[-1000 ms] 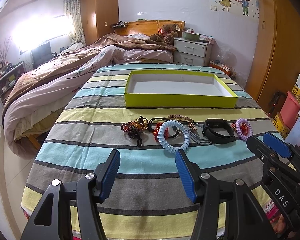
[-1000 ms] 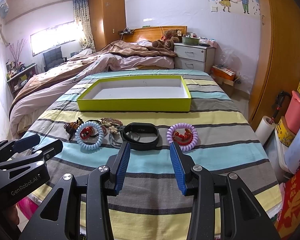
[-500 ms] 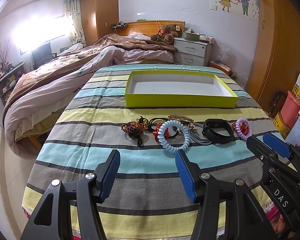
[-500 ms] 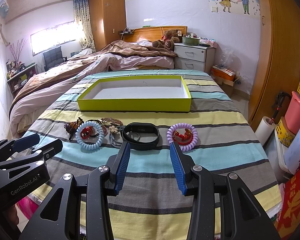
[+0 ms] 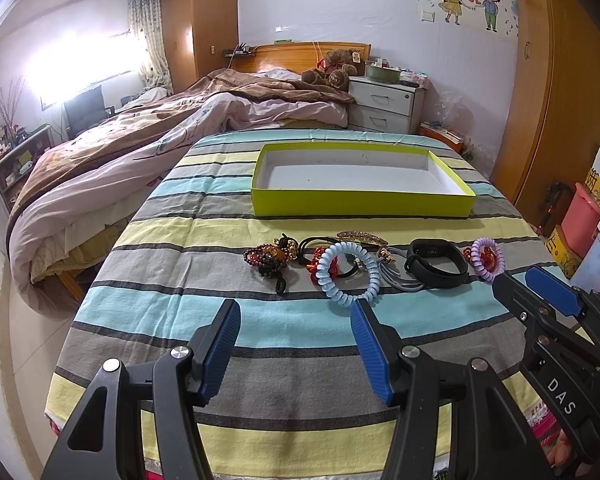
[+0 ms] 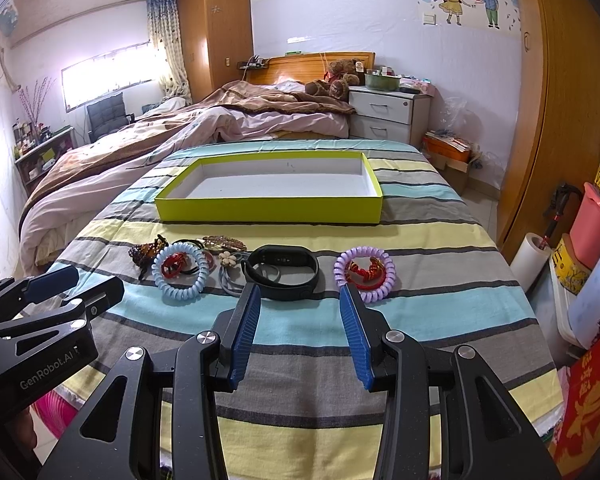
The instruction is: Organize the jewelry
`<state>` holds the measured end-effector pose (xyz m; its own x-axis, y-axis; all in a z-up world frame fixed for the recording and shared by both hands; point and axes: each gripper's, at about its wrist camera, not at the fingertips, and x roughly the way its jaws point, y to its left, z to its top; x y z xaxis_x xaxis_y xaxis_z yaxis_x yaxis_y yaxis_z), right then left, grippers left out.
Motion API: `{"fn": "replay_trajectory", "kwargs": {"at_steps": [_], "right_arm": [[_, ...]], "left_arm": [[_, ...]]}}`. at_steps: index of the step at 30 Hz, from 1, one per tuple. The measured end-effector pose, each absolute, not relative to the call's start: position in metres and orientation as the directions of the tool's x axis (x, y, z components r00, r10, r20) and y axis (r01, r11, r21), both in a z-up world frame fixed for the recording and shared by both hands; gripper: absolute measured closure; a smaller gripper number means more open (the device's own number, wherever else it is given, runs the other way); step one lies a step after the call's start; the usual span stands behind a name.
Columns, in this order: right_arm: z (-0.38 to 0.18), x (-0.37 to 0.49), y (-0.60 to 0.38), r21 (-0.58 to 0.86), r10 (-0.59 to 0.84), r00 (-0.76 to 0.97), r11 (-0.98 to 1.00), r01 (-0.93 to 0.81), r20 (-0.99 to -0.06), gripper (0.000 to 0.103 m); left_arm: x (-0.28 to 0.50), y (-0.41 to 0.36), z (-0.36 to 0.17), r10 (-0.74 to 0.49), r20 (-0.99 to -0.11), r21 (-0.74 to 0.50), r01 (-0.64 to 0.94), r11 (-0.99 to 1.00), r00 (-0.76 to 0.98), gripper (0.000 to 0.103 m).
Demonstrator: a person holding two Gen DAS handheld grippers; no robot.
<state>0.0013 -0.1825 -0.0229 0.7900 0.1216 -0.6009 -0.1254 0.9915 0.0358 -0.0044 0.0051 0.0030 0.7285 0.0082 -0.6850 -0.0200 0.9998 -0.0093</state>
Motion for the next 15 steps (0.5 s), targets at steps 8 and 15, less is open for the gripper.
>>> {"fn": "replay_trajectory", "kwargs": {"at_steps": [8, 15], "right_arm": [[-0.0219, 0.0018, -0.1836, 0.036, 0.124, 0.788, 0.991, -0.128, -0.603, 0.061], [-0.0225, 0.0084, -0.1858, 0.039, 0.130, 0.783, 0.990, -0.134, -0.608, 0.061]], "left_arm": [[-0.0037, 0.0072, 0.0033, 0.007, -0.688, -0.008, -0.018, 1.000, 0.726, 0.046], [0.0010, 0.0083, 0.0020, 0.000, -0.693, -0.010, -0.010, 1.000, 0.721, 0.046]]}}
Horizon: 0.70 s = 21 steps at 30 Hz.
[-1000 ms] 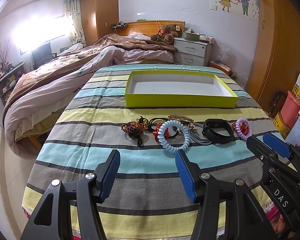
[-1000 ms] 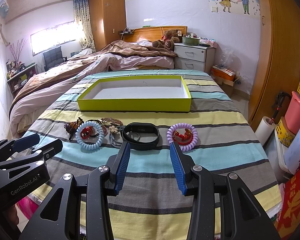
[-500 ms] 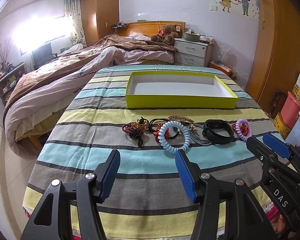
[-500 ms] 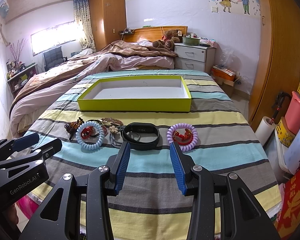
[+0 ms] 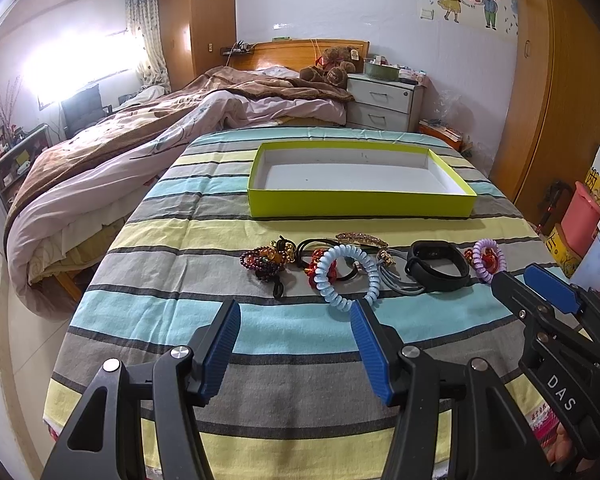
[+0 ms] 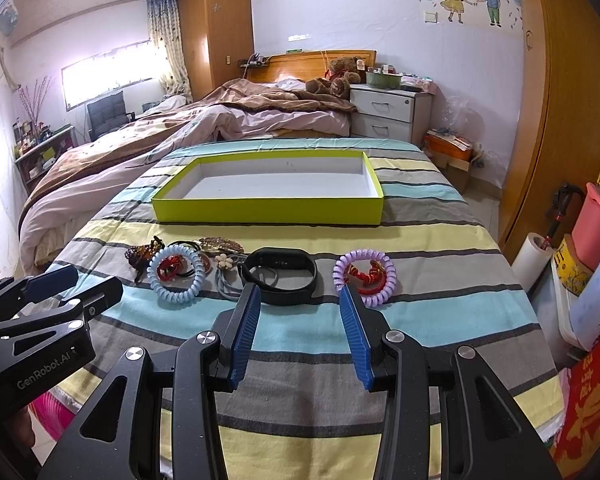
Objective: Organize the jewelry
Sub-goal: 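Grasp the light-blue coiled hair tie with the left tool while the right tool grasps the black wristband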
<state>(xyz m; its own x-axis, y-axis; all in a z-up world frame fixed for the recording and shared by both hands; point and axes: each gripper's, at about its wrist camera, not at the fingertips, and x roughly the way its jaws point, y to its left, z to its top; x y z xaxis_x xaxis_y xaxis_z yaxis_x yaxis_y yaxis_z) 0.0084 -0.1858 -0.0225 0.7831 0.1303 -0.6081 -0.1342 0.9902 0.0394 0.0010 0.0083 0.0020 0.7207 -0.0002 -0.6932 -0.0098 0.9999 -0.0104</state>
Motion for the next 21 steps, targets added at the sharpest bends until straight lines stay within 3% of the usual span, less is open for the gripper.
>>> {"fn": "replay_trajectory", "kwargs": {"at_steps": [9, 21], "right_arm": [[-0.023, 0.038, -0.199, 0.064, 0.171, 0.759, 0.984, -0.168, -0.628, 0.060], [-0.043, 0.091, -0.194, 0.085, 0.282, 0.636, 0.943, -0.321, -0.718, 0.061]], "left_arm": [[0.020, 0.015, 0.000, -0.142, -0.704, -0.116, 0.084, 0.990, 0.696, 0.046], [0.059, 0.013, -0.016, -0.177, -0.759, -0.136, 0.114, 0.984, 0.627, 0.046]]}}
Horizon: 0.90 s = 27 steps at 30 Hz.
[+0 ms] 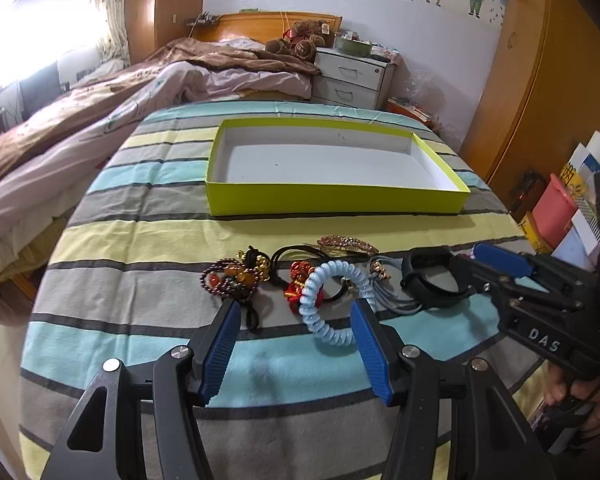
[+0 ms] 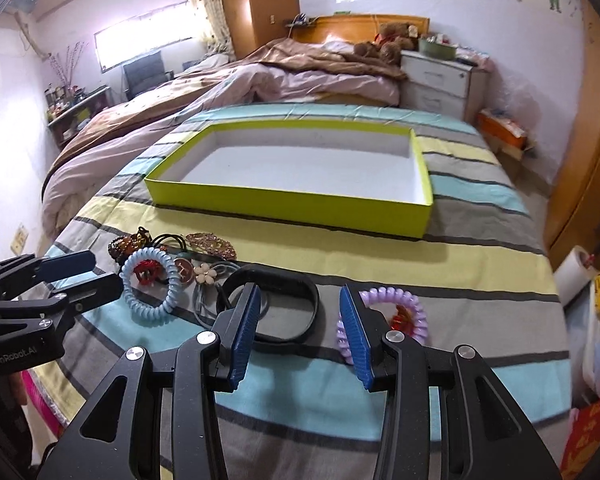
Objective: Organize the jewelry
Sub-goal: 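Grasp the light-blue coiled hair tie with the left tool while the right tool grasps the black wristband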
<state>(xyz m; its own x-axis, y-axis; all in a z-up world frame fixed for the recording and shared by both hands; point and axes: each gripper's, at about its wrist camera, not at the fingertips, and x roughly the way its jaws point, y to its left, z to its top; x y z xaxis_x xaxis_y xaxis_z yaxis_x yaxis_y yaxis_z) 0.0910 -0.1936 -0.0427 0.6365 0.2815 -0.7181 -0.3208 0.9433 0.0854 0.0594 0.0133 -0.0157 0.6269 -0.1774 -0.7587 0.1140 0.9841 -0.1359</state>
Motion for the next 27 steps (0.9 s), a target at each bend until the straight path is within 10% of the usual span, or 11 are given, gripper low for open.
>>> {"fn": "replay_trajectory", "kwargs": {"at_steps": [27], "right_arm": [[-0.054, 0.107, -0.196, 0.070, 0.267, 0.589, 0.939, -0.335, -0.762, 0.098]], "left_arm": [[0.085, 0.005, -0.034, -0.168, -0.800, -0.115, 0.128, 0.985, 0.576, 0.082]]}}
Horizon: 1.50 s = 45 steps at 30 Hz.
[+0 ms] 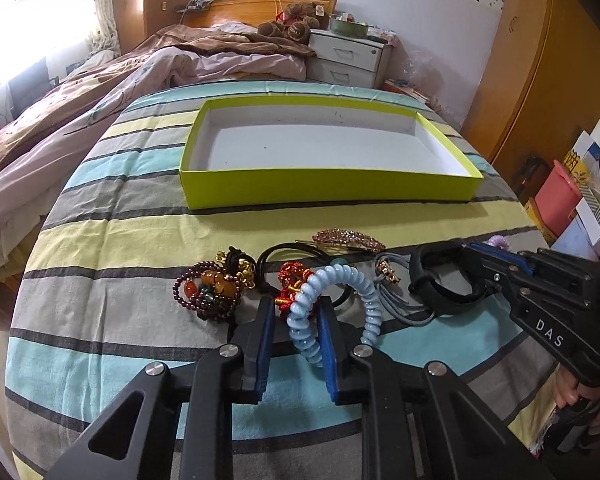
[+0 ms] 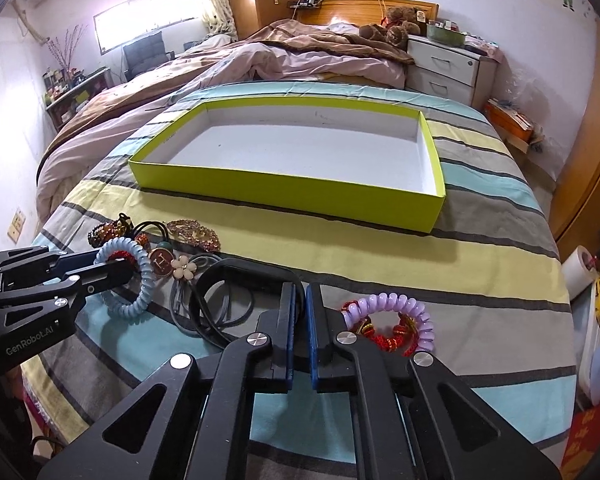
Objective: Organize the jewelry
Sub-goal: 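Grasp the light-blue coiled hair tie with the left tool while the right tool grasps the black wristband, then lift and carry the blue hair tie and black wristband into the lime-green box with both tools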
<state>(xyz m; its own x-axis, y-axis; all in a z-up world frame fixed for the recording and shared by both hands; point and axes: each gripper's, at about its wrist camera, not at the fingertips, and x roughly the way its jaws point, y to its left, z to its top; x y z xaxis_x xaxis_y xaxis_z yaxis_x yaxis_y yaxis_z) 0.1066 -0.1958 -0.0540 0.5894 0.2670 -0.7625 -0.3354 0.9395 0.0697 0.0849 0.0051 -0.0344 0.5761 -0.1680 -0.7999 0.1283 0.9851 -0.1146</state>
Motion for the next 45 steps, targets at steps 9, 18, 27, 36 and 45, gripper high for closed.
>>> {"fn": "replay_trajectory", "kwargs": {"at_steps": [9, 18, 27, 36, 45], "right_arm": [[-0.047, 0.103, -0.201, 0.101, 0.287, 0.610, 0.942, -0.321, -0.739, 0.098], [-0.035, 0.098, -0.207, 0.141, 0.318, 0.636, 0.939, -0.314, -0.703, 0.098], [-0.027, 0.098, -0.211, 0.146, 0.313, 0.659, 0.944, -0.296, -0.684, 0.098], [-0.025, 0.094, -0.209, 0.150, 0.317, 0.663, 0.943, -0.297, -0.678, 0.098], [-0.032, 0.093, -0.207, 0.154, 0.321, 0.652, 0.941, -0.301, -0.687, 0.098]], "left_arm": [[0.078, 0.010, -0.023, -0.176, -0.780, -0.127, 0.123, 0.984, 0.600, 0.086], [0.071, 0.013, -0.013, -0.179, -0.762, -0.135, 0.118, 0.984, 0.622, 0.088], [0.065, 0.014, -0.004, -0.190, -0.742, -0.147, 0.121, 0.982, 0.642, 0.090], [0.062, 0.022, -0.012, -0.187, -0.765, -0.157, 0.103, 0.982, 0.616, 0.090], [0.054, 0.037, -0.029, -0.186, -0.793, -0.189, 0.056, 0.980, 0.581, 0.090]]}}
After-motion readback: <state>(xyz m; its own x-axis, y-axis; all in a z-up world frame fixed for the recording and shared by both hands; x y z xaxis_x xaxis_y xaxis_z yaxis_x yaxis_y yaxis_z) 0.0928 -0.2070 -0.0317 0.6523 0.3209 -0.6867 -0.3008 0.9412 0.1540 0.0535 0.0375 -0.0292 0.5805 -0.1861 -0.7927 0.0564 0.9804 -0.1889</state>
